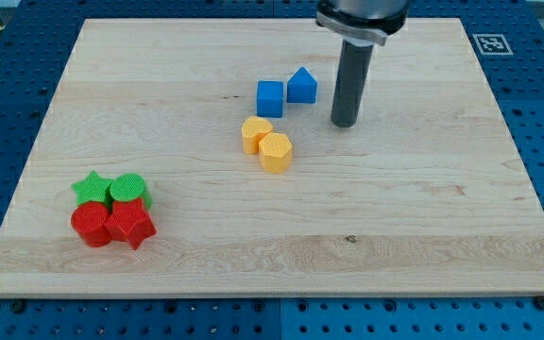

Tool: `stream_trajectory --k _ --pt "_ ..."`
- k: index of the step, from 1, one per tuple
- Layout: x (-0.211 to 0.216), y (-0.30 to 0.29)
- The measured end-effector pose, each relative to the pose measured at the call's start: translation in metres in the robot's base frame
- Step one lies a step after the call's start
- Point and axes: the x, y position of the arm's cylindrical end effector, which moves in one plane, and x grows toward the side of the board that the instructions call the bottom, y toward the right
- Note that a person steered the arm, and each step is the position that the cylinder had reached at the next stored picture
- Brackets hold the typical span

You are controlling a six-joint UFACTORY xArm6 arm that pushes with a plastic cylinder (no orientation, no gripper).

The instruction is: Nudge the blue triangle up a bit

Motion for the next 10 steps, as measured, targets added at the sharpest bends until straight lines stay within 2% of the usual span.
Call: stream_trajectory --k 2,4,6,7,10 --pt "-0.045 0.001" --pt "-0.062 -0.001" --pt "-0.038 0.022" --pt "-0.013 0.012" --pt "-0.010 -0.028"
